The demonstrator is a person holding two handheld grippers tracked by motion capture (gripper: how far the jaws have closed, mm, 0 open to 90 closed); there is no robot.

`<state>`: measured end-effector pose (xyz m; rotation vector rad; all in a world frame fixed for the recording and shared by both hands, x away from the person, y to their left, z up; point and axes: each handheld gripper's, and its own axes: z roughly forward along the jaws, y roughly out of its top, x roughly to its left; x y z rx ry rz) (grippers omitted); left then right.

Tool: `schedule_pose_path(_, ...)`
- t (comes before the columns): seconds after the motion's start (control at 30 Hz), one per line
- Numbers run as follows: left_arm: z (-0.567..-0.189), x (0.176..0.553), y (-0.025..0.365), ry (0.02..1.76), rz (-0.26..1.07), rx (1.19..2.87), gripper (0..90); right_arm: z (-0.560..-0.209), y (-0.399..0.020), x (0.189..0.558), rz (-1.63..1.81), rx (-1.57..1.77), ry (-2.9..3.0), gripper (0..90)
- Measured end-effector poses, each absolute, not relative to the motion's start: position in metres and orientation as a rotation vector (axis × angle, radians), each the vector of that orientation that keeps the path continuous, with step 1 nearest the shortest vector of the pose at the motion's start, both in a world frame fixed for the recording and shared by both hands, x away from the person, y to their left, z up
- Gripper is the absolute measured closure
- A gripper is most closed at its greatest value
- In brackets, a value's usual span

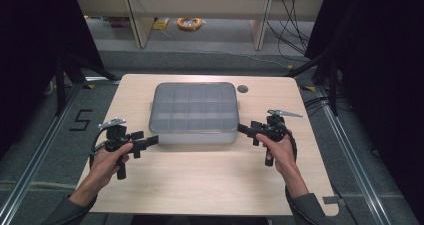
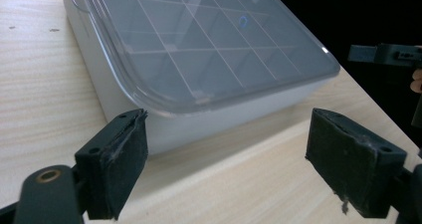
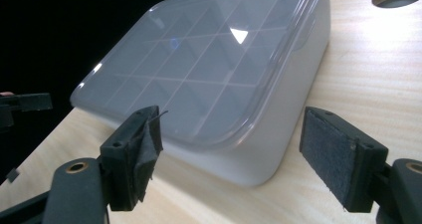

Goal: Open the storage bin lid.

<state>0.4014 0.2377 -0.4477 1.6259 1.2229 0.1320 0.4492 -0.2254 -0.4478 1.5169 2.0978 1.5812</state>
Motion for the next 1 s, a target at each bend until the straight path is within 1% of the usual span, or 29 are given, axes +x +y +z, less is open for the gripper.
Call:
schedule_pose_path(0.23,-0.439,0.425,0.239,1.248,0.174,1.619,17.6,-0.447,-0.221,0.469,1.572,1.518,2.115,30.1)
schedule_pose_path(0.33,-0.438,0.436,0.24,1.276,0.17,1.608,19.3,-0.448,-0.221,0.478,1.578,1.543,2.111,30.5)
schedule_pose_path(0.37,-0.439,0.439,0.241,1.282,0.171,1.607,19.7,-0.448,-0.219,0.48,1.574,1.6,2.095,30.7)
schedule_pose_path(0.4,-0.44,0.443,0.241,1.288,0.169,1.612,19.9,-0.45,-0.222,0.485,1.565,1.545,2.104,31.5)
schedule_pose_path(0.47,-0.442,0.446,0.241,1.296,0.17,1.608,20.6,-0.45,-0.222,0.488,1.567,1.55,2.098,32.1)
schedule_pose_path(0.53,-0.445,0.454,0.241,1.309,0.16,1.615,21.5,-0.447,-0.221,0.491,1.575,1.652,2.081,32.9)
schedule_pose_path(0.57,-0.445,0.454,0.241,1.309,0.16,1.615,21.7,-0.449,-0.224,0.496,1.567,1.559,2.081,33.3)
schedule_pose_path(0.63,-0.446,0.46,0.24,1.318,0.154,1.616,21.7,-0.448,-0.222,0.497,1.56,1.623,2.075,33.7)
schedule_pose_path(0.67,-0.446,0.462,0.24,1.323,0.155,1.613,21.7,-0.45,-0.224,0.501,1.546,1.563,2.088,33.8)
schedule_pose_path(0.77,-0.446,0.465,0.24,1.332,0.161,1.616,21.7,-0.45,-0.223,0.503,1.547,1.567,2.094,34.2)
schedule_pose_path(0.8,-0.446,0.467,0.24,1.334,0.164,1.619,21.7,-0.449,-0.218,0.503,1.538,1.663,2.084,34.8)
schedule_pose_path(0.9,-0.445,0.473,0.239,1.342,0.163,1.62,21.7,-0.452,-0.221,0.51,1.53,1.574,2.094,35.4)
schedule_pose_path(0.93,-0.444,0.475,0.239,1.345,0.167,1.617,21.7,-0.452,-0.219,0.512,1.526,1.592,2.094,37.2)
schedule_pose_path(1.0,-0.443,0.48,0.239,1.351,0.17,1.616,21.6,-0.451,-0.217,0.512,1.536,1.635,2.092,37.8)
